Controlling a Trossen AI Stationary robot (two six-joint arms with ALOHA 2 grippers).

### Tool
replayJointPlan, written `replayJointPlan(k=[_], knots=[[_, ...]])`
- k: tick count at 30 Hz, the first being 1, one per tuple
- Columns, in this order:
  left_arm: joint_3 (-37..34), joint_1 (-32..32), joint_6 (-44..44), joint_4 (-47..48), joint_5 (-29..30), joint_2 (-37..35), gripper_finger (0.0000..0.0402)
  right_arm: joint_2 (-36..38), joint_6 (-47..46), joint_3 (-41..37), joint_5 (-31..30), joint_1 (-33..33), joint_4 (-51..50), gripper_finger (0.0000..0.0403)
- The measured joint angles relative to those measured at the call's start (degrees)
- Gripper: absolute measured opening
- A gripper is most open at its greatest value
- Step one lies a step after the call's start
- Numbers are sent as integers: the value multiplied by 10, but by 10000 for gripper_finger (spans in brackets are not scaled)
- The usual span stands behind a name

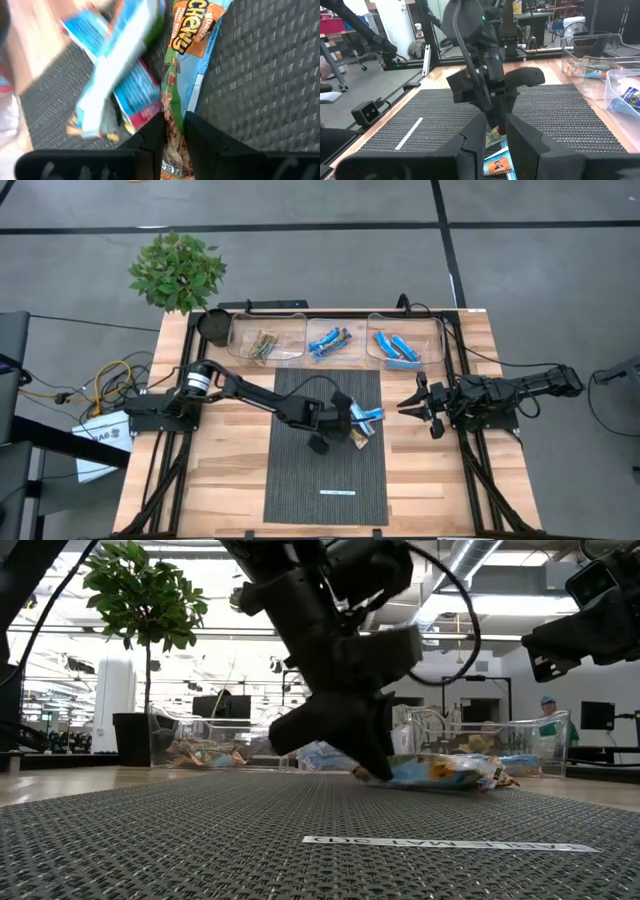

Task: Pick and place Granola Bars by type
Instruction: Put the yellow granola bar into the left transparent bin

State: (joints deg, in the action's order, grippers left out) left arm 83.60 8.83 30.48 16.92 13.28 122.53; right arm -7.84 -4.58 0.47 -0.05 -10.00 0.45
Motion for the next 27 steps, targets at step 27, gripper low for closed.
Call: replayJointPlan(k=[27], knots=[[2,33,-55,-152,5,-107,63,0,0,0,0,0,0,67]])
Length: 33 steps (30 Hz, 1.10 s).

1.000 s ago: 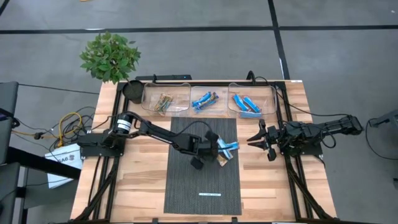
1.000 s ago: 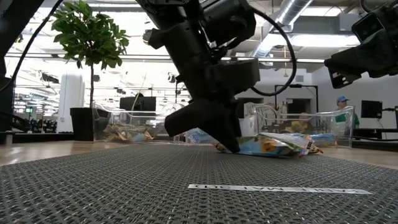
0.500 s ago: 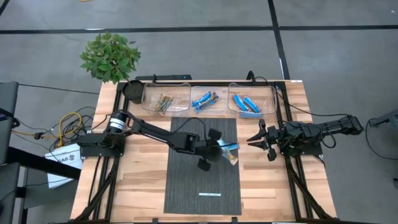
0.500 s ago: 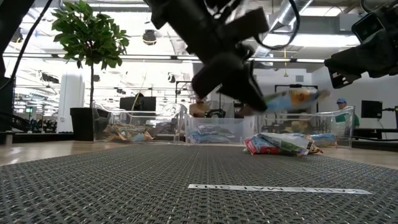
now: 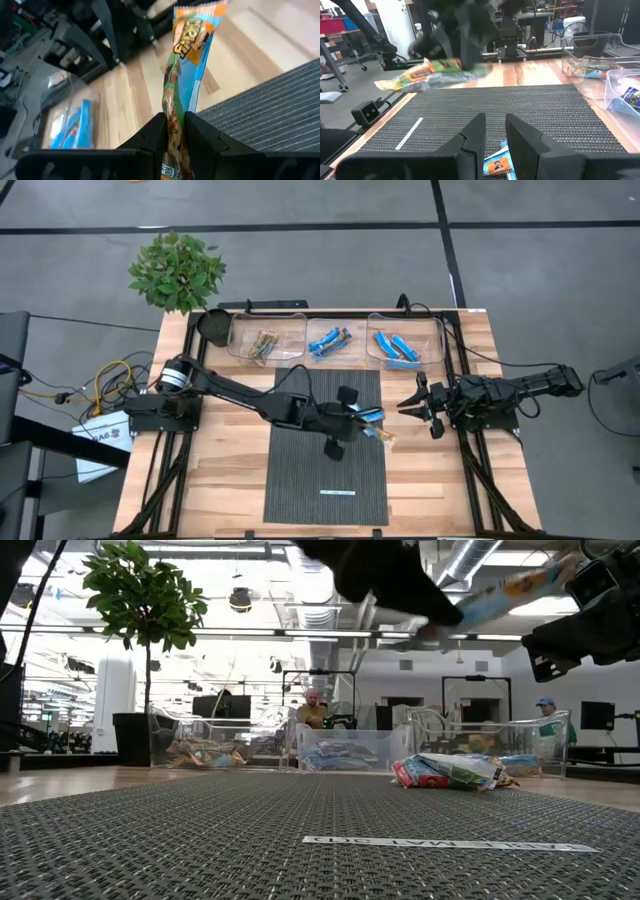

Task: Pick and place Granola Bars by type
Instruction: Put the yellow granola bar into the left transparent bin

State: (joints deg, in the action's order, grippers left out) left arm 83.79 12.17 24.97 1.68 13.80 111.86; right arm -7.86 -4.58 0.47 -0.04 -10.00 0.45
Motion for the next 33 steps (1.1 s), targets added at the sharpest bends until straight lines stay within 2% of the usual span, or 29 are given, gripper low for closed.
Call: replayJointPlan(k=[6,15,20,26,33], knots=[[0,14,-1,-1,1,-27,64,0,0,0,0,0,0,67],[0,17,-3,34,1,-29,64,0,0,0,0,0,0,67],[0,17,-17,87,-2,-29,64,0,0,0,0,0,0,67],[0,17,-34,167,-45,-29,64,0,0,0,0,0,0,67],[1,10,-46,189,-54,-4,64,0,0,0,0,0,0,67]])
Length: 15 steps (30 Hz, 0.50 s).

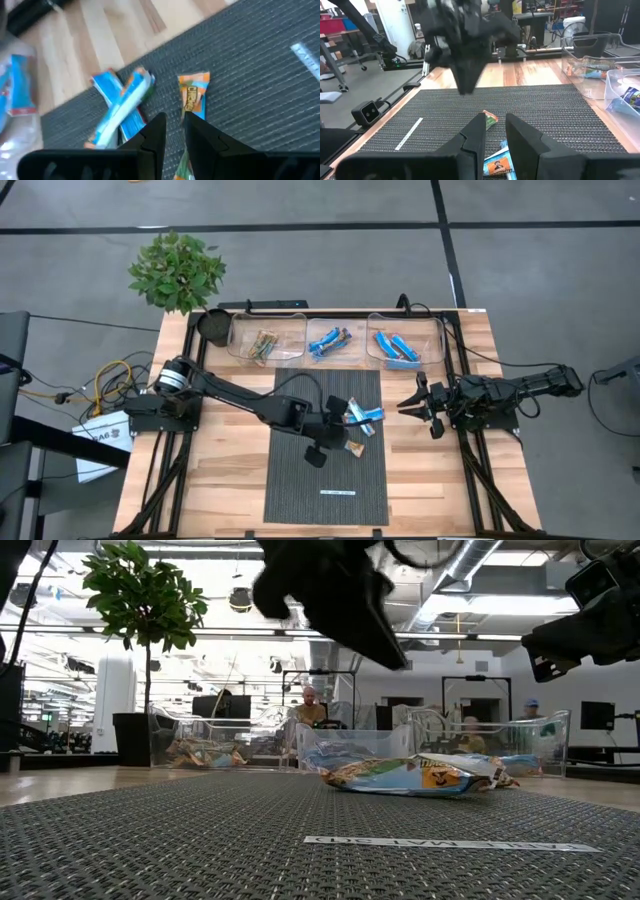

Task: Pick and place Granola Bars by type
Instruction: Put the yellow granola bar into the left transparent bin

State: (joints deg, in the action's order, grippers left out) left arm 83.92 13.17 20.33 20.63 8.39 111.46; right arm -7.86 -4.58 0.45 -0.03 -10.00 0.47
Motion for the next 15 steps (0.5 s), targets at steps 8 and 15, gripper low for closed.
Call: replayJointPlan(k=[8,15], knots=[[-1,-22,-17,-17,-5,47,100,-2,0,0,0,0,0,67],[-1,-30,-40,-14,-17,69,181,-4,0,0,0,0,0,67]])
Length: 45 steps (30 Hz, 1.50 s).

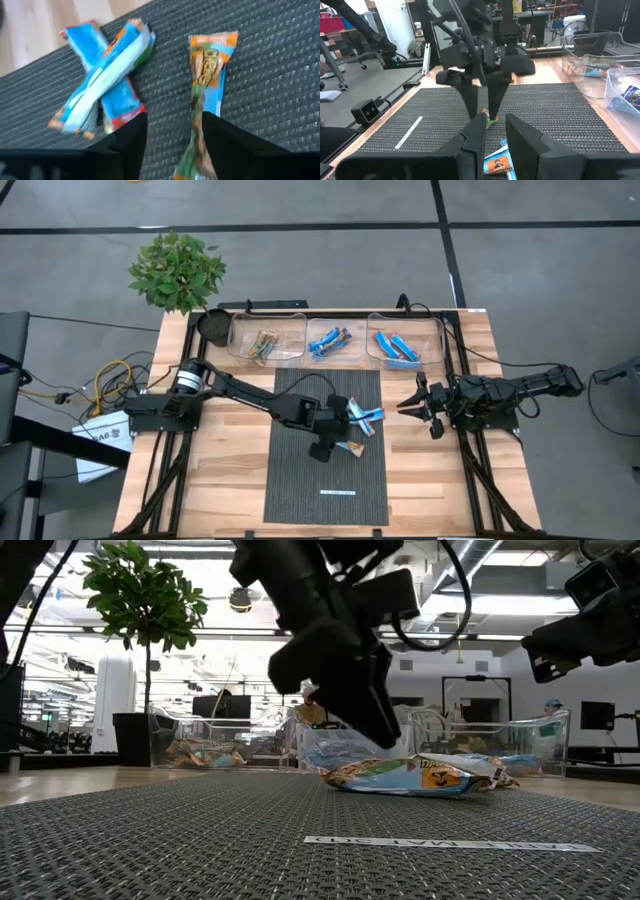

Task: Pick and place Granola Bars by type
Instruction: Put the yellow granola bar into the left transparent bin

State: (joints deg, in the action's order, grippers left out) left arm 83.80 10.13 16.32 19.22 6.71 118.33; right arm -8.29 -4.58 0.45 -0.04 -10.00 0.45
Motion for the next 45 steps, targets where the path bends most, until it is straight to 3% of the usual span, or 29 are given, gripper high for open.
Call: replayJointPlan(k=[8,17,27,34,45], knots=[[1,-1,-11,-10,-35,20,239,0,0,0,0,0,1,67],[1,-6,-20,-13,-58,40,232,1,0,0,0,0,1,67],[0,-7,-32,-4,-60,39,160,1,0,0,0,0,0,67],[-6,-7,-60,-9,-105,46,94,1,0,0,0,0,0,67],[-6,-5,-57,-11,-105,46,20,1,0,0,0,0,0,67]])
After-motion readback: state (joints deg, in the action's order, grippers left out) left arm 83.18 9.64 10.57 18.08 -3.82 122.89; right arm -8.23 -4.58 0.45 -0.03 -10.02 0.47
